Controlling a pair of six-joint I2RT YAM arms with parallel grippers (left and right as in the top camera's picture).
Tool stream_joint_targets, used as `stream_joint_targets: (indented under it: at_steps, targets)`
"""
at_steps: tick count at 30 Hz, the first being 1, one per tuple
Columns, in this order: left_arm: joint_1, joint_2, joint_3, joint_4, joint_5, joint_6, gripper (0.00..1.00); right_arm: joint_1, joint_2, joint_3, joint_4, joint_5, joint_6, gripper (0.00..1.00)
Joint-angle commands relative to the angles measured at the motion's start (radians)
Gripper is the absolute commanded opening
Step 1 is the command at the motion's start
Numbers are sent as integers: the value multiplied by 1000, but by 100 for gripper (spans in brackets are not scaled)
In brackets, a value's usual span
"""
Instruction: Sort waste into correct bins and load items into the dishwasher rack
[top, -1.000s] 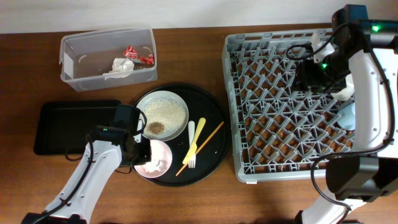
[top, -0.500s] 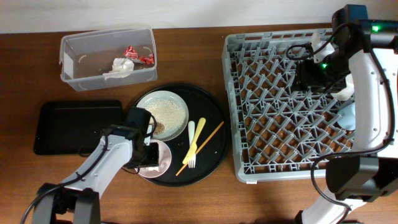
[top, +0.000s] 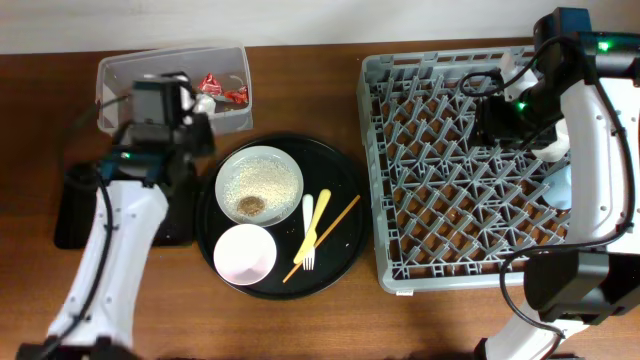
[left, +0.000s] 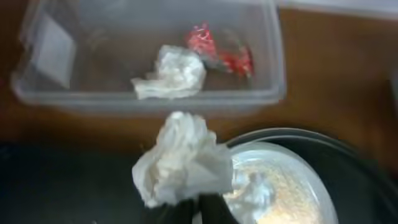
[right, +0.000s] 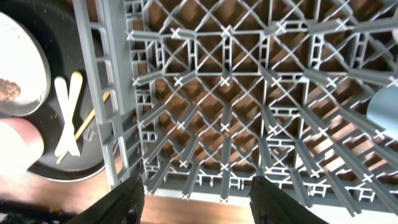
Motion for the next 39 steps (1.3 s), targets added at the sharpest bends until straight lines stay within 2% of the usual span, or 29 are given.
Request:
stream_joint_targets:
  at_steps: [1, 3, 4, 6, 7, 9, 10, 12, 13, 14, 15, 16, 17, 18, 19, 22, 24, 25, 27, 28, 29, 33, 35, 37, 39]
  targets:
    - [89, 166, 48, 214, -29, 150, 0, 1, -3, 5, 1, 2, -3, 59]
    - [116, 312, 121, 347, -29, 183, 0, 1, -3, 5, 2, 2, -3, 59]
    - [126, 394, 185, 358, -29, 183, 0, 1, -3, 5, 2, 2, -3, 59]
    - [138, 565, 383, 265, -28, 183, 0, 1, -3, 5, 2, 2, -3, 59]
    - [141, 698, 579, 133, -25, 183, 0, 1, -3, 5, 2, 2, -3, 59]
    - [147, 792, 711, 32, -15, 183, 1, 1, -3, 5, 2, 2, -3, 59]
    - [152, 803, 713, 15, -10, 183, 5, 1, -3, 5, 3, 2, -3, 59]
    - [158, 818, 713, -23, -10, 183, 34, 1, -3, 5, 5, 2, -3, 59]
    - [158, 818, 713, -29, -10, 183, 42, 1, -3, 5, 5, 2, -3, 59]
    - [158, 818, 713, -40, -10, 183, 63, 1, -3, 5, 5, 2, -3, 59]
    - [158, 818, 716, -64, -10, 183, 72, 1, -3, 5, 5, 2, -4, 59]
    - [158, 816, 750, -144, -10, 175, 99, 1, -3, 5, 5, 2, -4, 59]
    - [158, 801, 795, -241, -10, 140, 99, 1, -3, 5, 5, 2, -3, 71]
    - [158, 766, 854, -370, -10, 82, 99, 1, -3, 5, 6, -10, -3, 93]
    - [158, 736, 890, -462, -10, 55, 99, 1, -3, 5, 18, -35, -3, 98]
    - [158, 593, 913, -792, -10, 17, 99, 5, -3, 5, 39, -85, -3, 98]
    - [158, 563, 913, -970, -10, -5, 99, 58, -3, 5, 17, -84, -3, 99]
    - [158, 553, 909, -1034, -10, -5, 99, 134, -3, 5, 16, -74, -3, 100]
    - [157, 482, 843, -1034, 22, 0, 99, 243, -3, 5, 17, -68, 38, 98]
    - [157, 377, 727, -1032, 24, -1, 99, 305, -3, 5, 17, -39, 89, 96]
    - [156, 226, 534, -987, 23, -1, 99, 418, -3, 3, 16, 14, 155, 97]
    - [158, -201, -17, -692, 14, -65, 99, 694, -2, -86, 98, 92, 335, 96]
    - [164, -297, -145, -643, -62, -145, 99, 824, 16, -181, 189, 92, 423, 97]
    - [213, -288, -167, -647, -63, -146, 99, 897, 34, -286, 296, 90, 488, 96]
    - [348, -230, -167, -616, -62, -136, 99, 959, 36, -410, 441, 77, 483, 97]
